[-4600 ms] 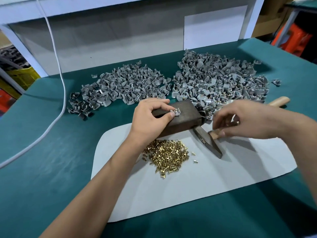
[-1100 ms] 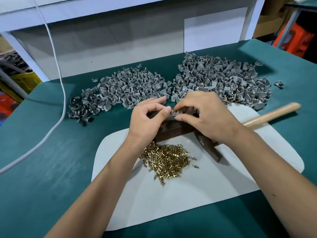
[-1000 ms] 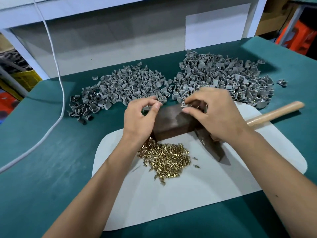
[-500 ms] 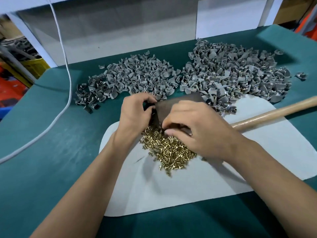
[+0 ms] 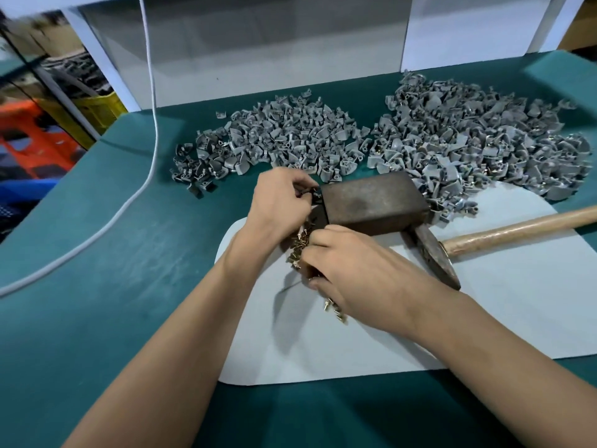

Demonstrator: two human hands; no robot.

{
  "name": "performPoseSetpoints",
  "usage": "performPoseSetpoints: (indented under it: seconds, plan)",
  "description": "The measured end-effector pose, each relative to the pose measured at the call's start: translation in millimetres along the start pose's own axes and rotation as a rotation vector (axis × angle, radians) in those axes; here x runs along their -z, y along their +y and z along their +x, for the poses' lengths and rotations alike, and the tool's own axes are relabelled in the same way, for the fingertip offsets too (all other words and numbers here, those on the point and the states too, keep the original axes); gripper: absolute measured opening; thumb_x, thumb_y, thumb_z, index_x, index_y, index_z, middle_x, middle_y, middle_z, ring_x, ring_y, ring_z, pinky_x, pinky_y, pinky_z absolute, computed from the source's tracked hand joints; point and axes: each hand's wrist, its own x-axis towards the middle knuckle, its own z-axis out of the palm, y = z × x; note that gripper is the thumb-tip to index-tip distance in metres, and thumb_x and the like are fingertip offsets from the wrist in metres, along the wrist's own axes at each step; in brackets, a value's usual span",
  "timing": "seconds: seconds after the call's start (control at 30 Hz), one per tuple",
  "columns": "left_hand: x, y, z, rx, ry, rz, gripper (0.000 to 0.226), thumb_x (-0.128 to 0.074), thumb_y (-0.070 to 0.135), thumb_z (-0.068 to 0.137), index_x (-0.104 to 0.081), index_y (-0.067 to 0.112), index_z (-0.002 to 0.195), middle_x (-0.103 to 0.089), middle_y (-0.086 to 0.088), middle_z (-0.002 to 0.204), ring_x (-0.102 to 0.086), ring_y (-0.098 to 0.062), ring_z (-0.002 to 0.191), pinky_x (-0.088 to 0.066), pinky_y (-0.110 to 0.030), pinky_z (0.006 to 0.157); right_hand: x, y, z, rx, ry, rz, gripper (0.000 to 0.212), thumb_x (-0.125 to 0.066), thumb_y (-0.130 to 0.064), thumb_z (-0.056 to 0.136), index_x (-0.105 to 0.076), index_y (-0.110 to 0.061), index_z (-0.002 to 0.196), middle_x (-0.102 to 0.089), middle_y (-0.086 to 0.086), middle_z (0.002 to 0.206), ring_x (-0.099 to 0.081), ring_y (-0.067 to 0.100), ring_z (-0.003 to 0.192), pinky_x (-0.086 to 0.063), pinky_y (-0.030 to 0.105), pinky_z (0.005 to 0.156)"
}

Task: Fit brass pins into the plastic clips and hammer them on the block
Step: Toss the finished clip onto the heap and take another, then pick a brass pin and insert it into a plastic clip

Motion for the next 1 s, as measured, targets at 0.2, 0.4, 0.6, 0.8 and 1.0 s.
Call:
performPoseSetpoints:
  seconds: [0.2, 0.4, 0.6, 0.8, 1.0]
  plan:
    - [0.8, 2.9, -1.6, 0.031, 0.106, -0.023, 0.017, -0.070, 0.007, 0.086, -0.082, 0.017, 0.093, -0.077, 0.004, 0.086, -0.071, -0.011, 0.080, -0.060, -0.031, 0.084, 6.3, 0.7, -2.6, 0.035, 0.019, 0.012, 0.005, -0.058, -0.026, 0.100, -0.054, -0.024, 0.097, -0.049, -0.010, 0.102, -0.043, 0.011, 0.100, -0.030, 0.021, 0.085]
    - [3.3, 13.7, -1.8, 0.080, 0.242, -0.483, 0.012, -0.075, 0.002, 0.088, -0.078, 0.008, 0.098, -0.077, -0.007, 0.087, -0.075, -0.019, 0.076, -0.064, -0.039, 0.080, 18.1, 19.3, -8.8, -0.009, 0.324, 0.278, 0.009, -0.071, -0.014, 0.093, -0.063, -0.012, 0.090, -0.064, -0.008, 0.085, -0.058, 0.007, 0.080, -0.045, 0.023, 0.075]
    - [2.6, 28.7, -9.6, 0.041, 0.122, -0.812, 0.014, -0.071, -0.003, 0.090, -0.076, 0.008, 0.098, -0.078, -0.015, 0.093, -0.074, -0.027, 0.080, -0.062, -0.040, 0.081, 20.6, 38.1, -14.1, -0.145, 0.443, 0.455, 0.011, -0.074, -0.016, 0.092, -0.064, -0.022, 0.088, -0.065, -0.014, 0.081, -0.065, 0.010, 0.079, -0.049, 0.019, 0.069]
    - [1.5, 45.3, -16.7, -0.061, -0.015, -0.922, 0.021, -0.065, -0.009, 0.092, -0.075, 0.004, 0.105, -0.078, -0.015, 0.100, -0.075, -0.023, 0.084, -0.061, -0.036, 0.078, 22.2, 51.9, -13.8, -0.297, 0.610, 0.587, 0.012, -0.073, -0.011, 0.091, -0.072, -0.023, 0.092, -0.070, -0.009, 0.085, -0.067, 0.011, 0.083, -0.055, 0.030, 0.077]
    - [-4.5, 55.7, -23.7, -0.035, -0.045, -0.920, 0.016, -0.072, -0.006, 0.089, -0.075, -0.002, 0.104, -0.077, -0.019, 0.091, -0.075, -0.024, 0.078, -0.061, -0.030, 0.071, 25.5, 57.9, -13.6, -0.362, 0.758, 0.607, 0.018, -0.075, -0.002, 0.088, -0.079, -0.017, 0.098, -0.076, -0.009, 0.091, -0.073, 0.009, 0.089, -0.060, 0.033, 0.086]
